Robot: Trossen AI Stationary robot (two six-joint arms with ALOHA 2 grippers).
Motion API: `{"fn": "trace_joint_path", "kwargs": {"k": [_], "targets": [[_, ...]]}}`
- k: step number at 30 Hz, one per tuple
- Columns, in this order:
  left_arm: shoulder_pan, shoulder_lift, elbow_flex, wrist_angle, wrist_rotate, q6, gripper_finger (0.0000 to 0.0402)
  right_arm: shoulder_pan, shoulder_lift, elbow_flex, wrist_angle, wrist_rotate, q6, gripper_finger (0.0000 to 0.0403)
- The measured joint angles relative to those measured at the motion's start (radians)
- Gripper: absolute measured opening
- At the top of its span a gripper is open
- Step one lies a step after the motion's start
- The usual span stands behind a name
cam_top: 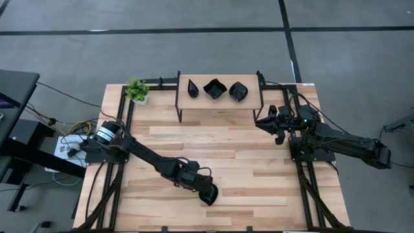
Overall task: Pick & Place Mini shaped plates
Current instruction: Stack the leaf shaped plate on top of the leaf shaped plates on the shelf
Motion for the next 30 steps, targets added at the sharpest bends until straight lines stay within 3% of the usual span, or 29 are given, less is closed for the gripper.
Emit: {"fn": "trace_joint_path", "kwargs": {"k": [13,20,28,30], "targets": [[0.006,0.026,0.0,0.042,0.045,-0.003,0.0155,0.0,0.0,0.0,0.001,0.0,0.006,0.0068],[0.006,0.027,0.0,0.042,0.047,-0.008,0.0101,0.0,0.0,0.0,0.001,0.0,0.007,0.0068],[0.006,0.027,0.0,0.042,0.03,-0.008,0.001,0.0,0.0,0.0,0.001,0.0,0.009,0.0068],[0.006,0.027,0.001,0.044,0.025,-0.008,0.0007,0.0,0.0,0.0,0.001,0.0,0.009,0.0068]]}}
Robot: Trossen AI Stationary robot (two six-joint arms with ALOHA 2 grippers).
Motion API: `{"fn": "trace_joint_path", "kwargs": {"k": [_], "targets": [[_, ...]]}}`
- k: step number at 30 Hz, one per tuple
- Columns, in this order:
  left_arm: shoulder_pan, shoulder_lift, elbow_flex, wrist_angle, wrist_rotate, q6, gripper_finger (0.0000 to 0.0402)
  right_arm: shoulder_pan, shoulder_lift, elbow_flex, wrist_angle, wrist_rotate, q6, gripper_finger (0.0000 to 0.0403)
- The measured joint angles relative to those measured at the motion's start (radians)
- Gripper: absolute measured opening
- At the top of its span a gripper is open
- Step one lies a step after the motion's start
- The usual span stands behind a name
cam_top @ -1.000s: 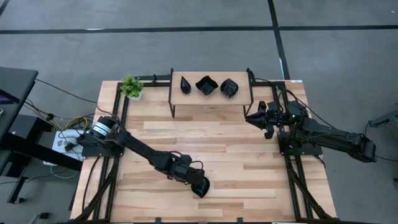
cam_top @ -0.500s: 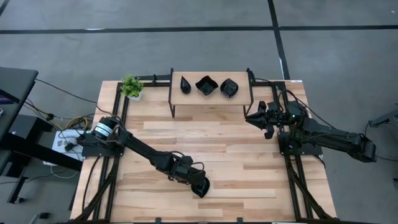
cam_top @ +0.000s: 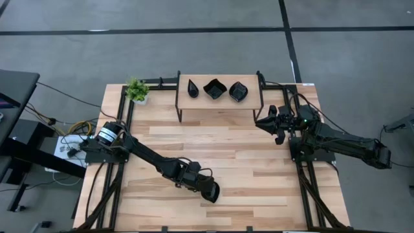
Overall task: Pick & Place Mini shaped plates
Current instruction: Stack the leaf shaped plate on top of the leaf shaped plates on the shelf
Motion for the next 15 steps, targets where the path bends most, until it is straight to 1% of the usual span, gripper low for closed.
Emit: {"fn": "trace_joint_path", "kwargs": {"k": [4,6,8,12,15], "targets": [[0.0,0.0,0.0,0.0,-0.007,0.002,0.0007,0.0,0.0,0.0,0.0,0.0,0.001,0.0068],[-0.001,-0.005,0.0,0.003,-0.008,0.029,0.0006,0.0,0.0,0.0,0.001,0.0,0.043,0.0068],[-0.003,-0.02,0.0,0.011,-0.026,0.088,0.0006,0.0,0.0,0.0,0.001,0.0,0.152,0.0068],[0.003,-0.09,0.0,0.018,-0.124,0.221,0.0005,0.0,0.0,0.0,0.008,0.001,0.396,0.0068],[0.03,-0.15,0.0,0.02,-0.202,0.323,0.0004,0.0,0.0,-0.001,0.025,0.001,0.454,0.0068]]}}
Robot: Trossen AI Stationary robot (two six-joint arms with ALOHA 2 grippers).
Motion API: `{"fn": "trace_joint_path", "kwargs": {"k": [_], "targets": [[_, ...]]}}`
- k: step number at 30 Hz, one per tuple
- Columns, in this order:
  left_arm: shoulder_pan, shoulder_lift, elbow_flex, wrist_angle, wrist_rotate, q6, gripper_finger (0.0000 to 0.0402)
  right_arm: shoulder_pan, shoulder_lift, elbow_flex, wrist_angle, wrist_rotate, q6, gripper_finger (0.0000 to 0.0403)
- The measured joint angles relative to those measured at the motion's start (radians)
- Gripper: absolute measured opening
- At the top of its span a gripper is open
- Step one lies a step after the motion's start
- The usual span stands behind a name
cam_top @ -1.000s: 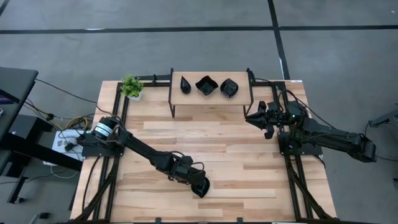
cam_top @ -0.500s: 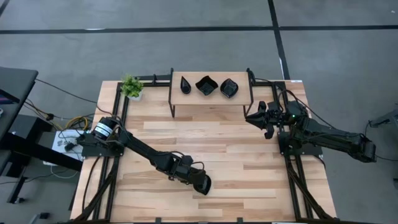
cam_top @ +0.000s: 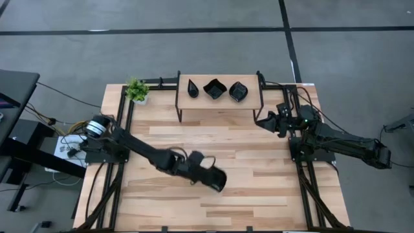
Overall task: Pick & Place Mini shaped plates
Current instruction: Stack the leaf shaped plate on top of the leaf shaped plates on the shelf
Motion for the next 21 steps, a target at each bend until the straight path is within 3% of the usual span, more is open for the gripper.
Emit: {"fn": "trace_joint_path", "kwargs": {"k": [9,14,18,21], "targets": [[0.17,-0.138,0.0,0.008,-0.041,0.296,0.0004,0.008,0.0,0.0,0.229,0.0,0.133,0.0068],[0.263,-0.195,0.0,0.016,-0.042,0.422,0.0003,0.074,0.0,0.001,0.407,0.001,0.157,0.0068],[0.309,-0.239,0.0,0.018,-0.042,0.51,0.0003,0.173,0.008,0.059,0.418,0.032,0.088,0.0068],[0.335,-0.256,0.0,0.019,-0.053,0.571,0.0003,0.261,0.048,0.149,0.356,0.071,-0.059,0.0068]]}}
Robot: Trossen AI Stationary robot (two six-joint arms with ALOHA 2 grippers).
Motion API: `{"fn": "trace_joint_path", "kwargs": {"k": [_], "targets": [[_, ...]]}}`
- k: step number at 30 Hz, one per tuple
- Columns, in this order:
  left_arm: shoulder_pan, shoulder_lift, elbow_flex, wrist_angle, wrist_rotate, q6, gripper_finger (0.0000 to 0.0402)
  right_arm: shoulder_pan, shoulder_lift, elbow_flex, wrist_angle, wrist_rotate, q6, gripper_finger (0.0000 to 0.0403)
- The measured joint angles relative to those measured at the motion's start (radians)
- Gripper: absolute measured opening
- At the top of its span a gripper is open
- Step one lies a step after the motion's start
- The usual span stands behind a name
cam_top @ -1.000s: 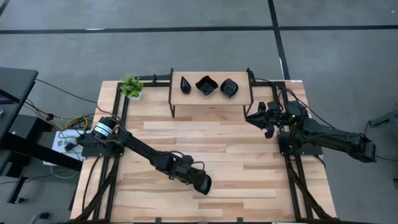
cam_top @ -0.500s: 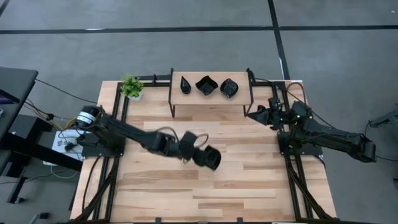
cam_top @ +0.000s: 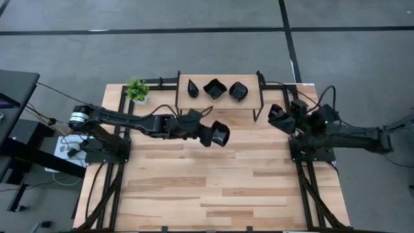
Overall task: Pick & Place Mini shaped plates
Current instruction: Stack the leaf shaped plate on top of the leaf shaped plates on the shelf
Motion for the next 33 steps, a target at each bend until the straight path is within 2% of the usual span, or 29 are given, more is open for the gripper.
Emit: {"fn": "trace_joint_path", "kwargs": {"k": [2,7,10,12,18,23,33], "targets": [[0.012,-0.008,0.0,0.002,-0.015,0.029,0.0003,0.058,0.048,0.085,-0.129,0.054,-0.104,0.0068],[0.036,-0.013,0.0,0.004,-0.027,0.079,0.0003,0.179,0.24,0.349,-0.599,0.262,-0.348,0.0064],[0.038,-0.013,0.0,0.005,-0.046,0.083,0.0003,0.222,0.363,0.499,-0.803,0.409,-0.418,0.0059],[0.037,-0.013,0.0,0.005,-0.06,0.084,0.0003,0.236,0.444,0.581,-0.904,0.471,-0.449,0.0058],[0.035,-0.013,0.0,0.008,-0.071,0.105,0.0003,0.236,0.613,0.807,-1.112,0.55,-0.483,0.0057],[0.035,-0.013,0.0,0.016,-0.093,0.104,0.0003,0.237,0.699,0.925,-1.223,0.558,-0.485,0.0059],[0.035,-0.012,0.0,0.027,-0.098,0.109,0.0003,0.237,0.856,1.051,-1.409,0.558,-0.485,0.0122]]}}
